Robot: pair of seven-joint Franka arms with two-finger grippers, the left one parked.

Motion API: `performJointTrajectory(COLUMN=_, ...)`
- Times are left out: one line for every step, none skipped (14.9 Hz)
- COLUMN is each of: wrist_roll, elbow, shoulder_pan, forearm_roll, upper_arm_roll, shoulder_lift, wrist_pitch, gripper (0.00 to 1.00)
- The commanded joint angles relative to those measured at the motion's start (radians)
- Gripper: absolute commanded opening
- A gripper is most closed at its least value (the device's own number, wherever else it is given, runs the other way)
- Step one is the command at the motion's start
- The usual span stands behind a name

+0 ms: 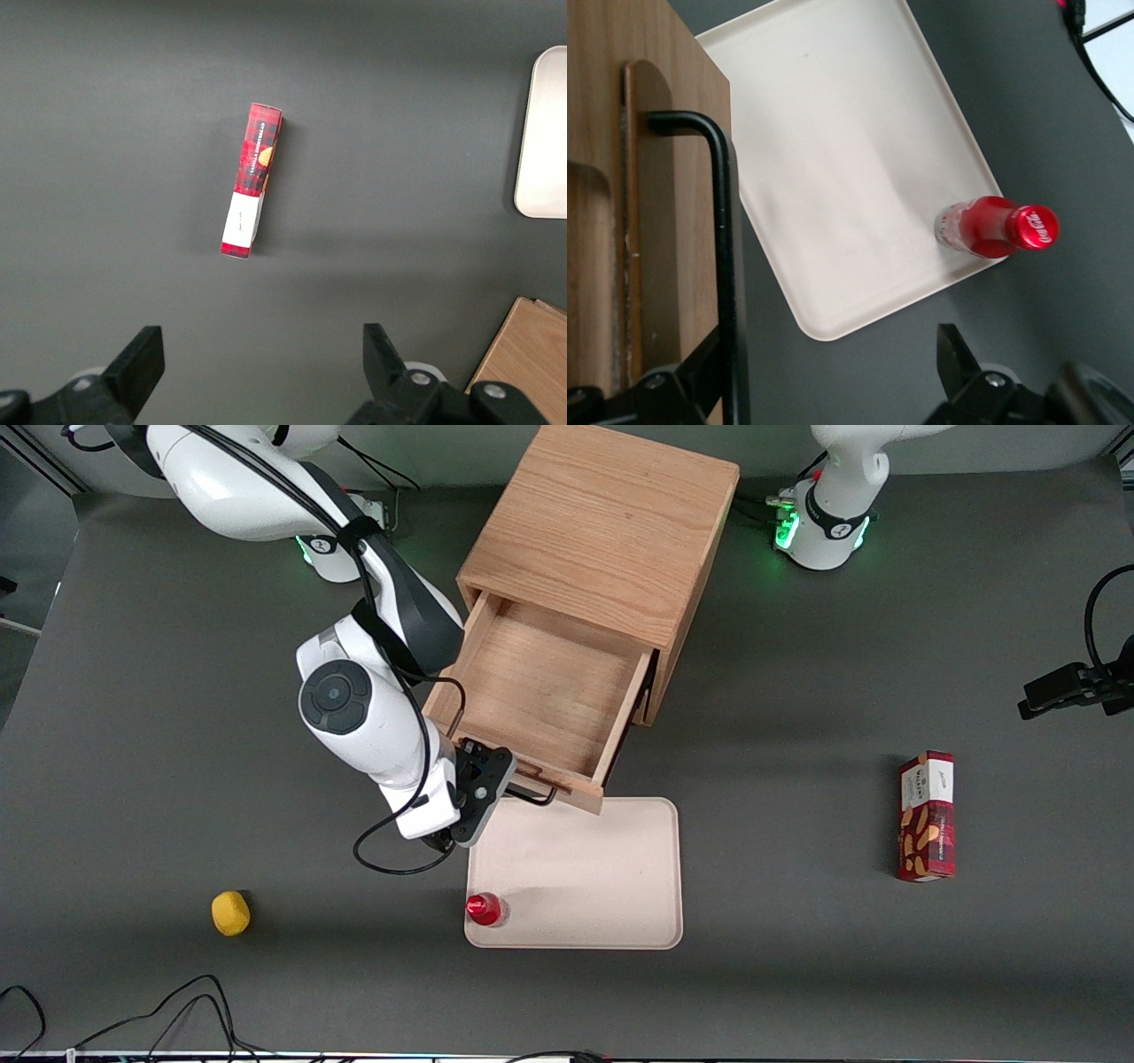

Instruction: Open upper drawer

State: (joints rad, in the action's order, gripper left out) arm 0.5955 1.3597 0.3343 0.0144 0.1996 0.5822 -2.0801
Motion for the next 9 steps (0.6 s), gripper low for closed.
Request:
performJointTrajectory(wrist_roll=0.021, elbow=-0.033, shoulder_pan=0.000, forearm_roll=0.009, upper_arm_roll=-0.006, shoulder_lift=0.021, wrist_pitch=-0.015, gripper=1.00)
performJointTrajectory(wrist_roll=0.020, elbow=-0.033, shoulder_pan=0.000, forearm_roll=0.009, upper_arm_roll=-0.006, shoulder_lift=0.021, wrist_pitch=-0.015, gripper=1.00)
performJointTrajectory(wrist_roll=0.018, elbow=-0.033, shoulder_pan=0.000, forearm_roll=0.009, upper_arm_roll=-0.006, shoulder_lift=0.019, wrist_pitch=-0.015, gripper=1.00)
performJointTrajectory(wrist_roll=0.017, elbow=-0.033, shoulder_pan=0.000, forearm_roll=0.009, upper_arm_roll=-0.006, shoulder_lift=0.019, wrist_pitch=-0.015, gripper=1.00)
performJointTrajectory(wrist_roll=0.007, elbow=-0.034, shoulder_pan=-0.001, forearm_roll=0.007, upper_arm_roll=-0.006, shoulder_lift=0.011, wrist_pitch=-0.014, gripper=1.00)
performJointTrajectory(wrist_roll=0.000, elbow=-0.036, shoulder_pan=-0.001, forearm_roll=0.006, upper_arm_roll=-0.006, shoulder_lift=0.002, wrist_pitch=-0.014, gripper=1.00)
performJointTrajectory(wrist_roll=-0.023, elbow=-0.034, shoulder_pan=-0.008, forearm_roll=-0.007, upper_arm_roll=-0.006, shoulder_lift=-0.008, wrist_pitch=-0.014, gripper=1.00)
performJointTrajectory(wrist_roll=-0.045, elbow=-0.034, shoulder_pan=-0.015, forearm_roll=-0.008, upper_arm_roll=-0.006, shoulder_lift=-0.022, wrist_pitch=-0.015, gripper=1.00)
performJointTrajectory(wrist_roll=-0.055, elbow=-0.033, shoulder_pan=-0.015, forearm_roll=-0.010, upper_arm_roll=-0.005, shoulder_lift=-0.041, wrist_pitch=-0.014, gripper=1.00)
